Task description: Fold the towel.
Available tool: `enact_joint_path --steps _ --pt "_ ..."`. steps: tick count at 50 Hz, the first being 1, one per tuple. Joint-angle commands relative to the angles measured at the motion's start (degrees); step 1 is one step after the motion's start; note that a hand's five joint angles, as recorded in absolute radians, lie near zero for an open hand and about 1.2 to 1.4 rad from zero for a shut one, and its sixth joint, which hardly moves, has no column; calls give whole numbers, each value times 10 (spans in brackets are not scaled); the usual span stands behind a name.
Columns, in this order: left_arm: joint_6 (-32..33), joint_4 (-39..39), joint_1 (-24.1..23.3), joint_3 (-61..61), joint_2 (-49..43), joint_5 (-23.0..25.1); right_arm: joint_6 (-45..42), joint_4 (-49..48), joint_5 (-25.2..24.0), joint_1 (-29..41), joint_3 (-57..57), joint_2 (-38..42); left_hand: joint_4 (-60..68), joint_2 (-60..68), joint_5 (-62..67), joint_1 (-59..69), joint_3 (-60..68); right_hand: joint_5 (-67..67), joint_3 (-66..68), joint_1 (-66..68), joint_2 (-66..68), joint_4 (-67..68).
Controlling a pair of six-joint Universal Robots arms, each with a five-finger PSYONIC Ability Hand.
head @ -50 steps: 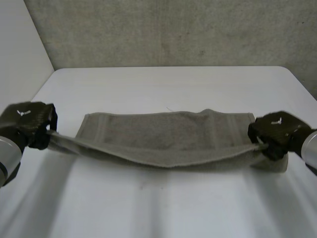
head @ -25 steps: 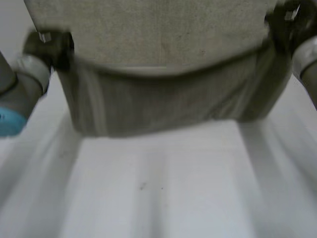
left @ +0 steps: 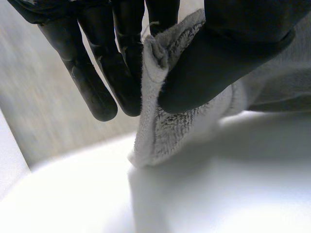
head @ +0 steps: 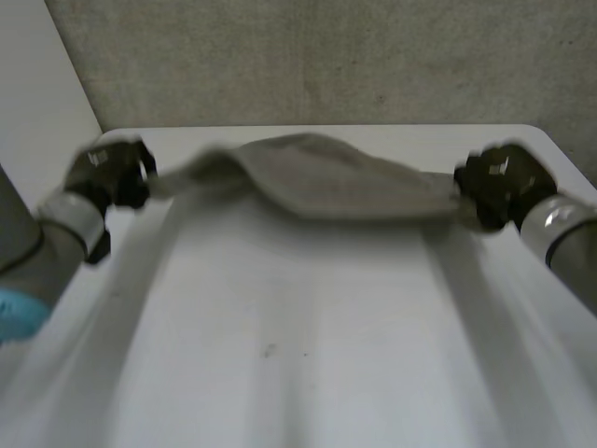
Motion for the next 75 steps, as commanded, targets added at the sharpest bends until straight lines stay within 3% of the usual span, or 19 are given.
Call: enact_joint_path --steps 1,6,11,16,21,26,31,35,39,45,50,58,64,65,66,67,68,70,75 --pt "73 19 12 -165 31 31 -46 4 -18 -28 94 7 102 102 116 136 103 129 118 14 120 116" --pt "128 14 37 -235 80 32 -78 23 -10 -30 126 -7 102 102 116 136 103 129 118 14 120 116" --pt "171 -7 69 -282 170 32 -102 99 -5 -38 142 -71 102 102 116 136 103 129 118 14 120 116" --pt "185 -88 98 -308 296 35 -110 218 -6 -54 138 -151 102 102 116 136 103 129 118 14 120 116" --pt "185 -144 102 -308 333 52 -121 251 -11 -58 131 -206 102 102 116 136 103 129 118 14 120 116" --pt "185 -140 105 -303 329 73 -130 234 -14 -58 123 -208 102 102 116 136 103 129 118 14 120 116" --pt "186 -93 99 -279 259 77 -130 182 -9 -55 114 -152 102 102 116 136 103 129 118 14 120 116" --pt "183 -39 92 -213 164 72 -128 140 1 -54 77 -61 102 102 116 136 103 129 118 14 120 116" --pt "180 -26 85 -155 88 72 -126 118 8 -52 39 -9 102 102 116 136 103 129 118 14 120 116" --pt "177 -20 38 -17 -57 63 -122 30 50 -12 -74 139 102 102 116 136 103 129 118 14 120 116" --pt "178 7 18 119 -184 8 -122 -20 69 1 -136 213 102 102 116 136 103 129 118 14 120 116" --pt "179 5 -6 265 -303 -23 -125 -97 85 9 -225 306 102 102 116 136 103 129 118 14 120 116" --pt "178 3 -9 297 -331 -25 -126 -106 89 9 -257 343 102 102 116 136 103 129 118 14 120 116" --pt "177 5 -11 299 -336 -23 -127 -106 90 10 -261 351 102 102 116 136 103 78 67 -37 69 65" --pt "176 7 -15 299 -338 -22 -129 -106 91 10 -262 355 -199 -199 -186 -165 -198 -471 -482 -586 -479 -483" --pt "176 7 -15 299 -338 -22 -129 -106 91 10 -262 355 -202 -202 -189 -168 -201 -476 -487 -591 -485 -489" --pt "176 7 -19 299 -337 -24 -128 -106 88 12 -262 356 -598 -598 -584 -564 -597 -571 -582 -686 -580 -584" --pt "176 8 -22 298 -335 -23 -124 -109 86 12 -262 352 -554 -554 -541 -520 -554 -571 -582 -686 -580 -584" --pt "174 6 -29 285 -311 -27 -103 -118 89 10 -261 314 -598 -598 -584 -564 -597 -571 -582 -686 -580 -584"
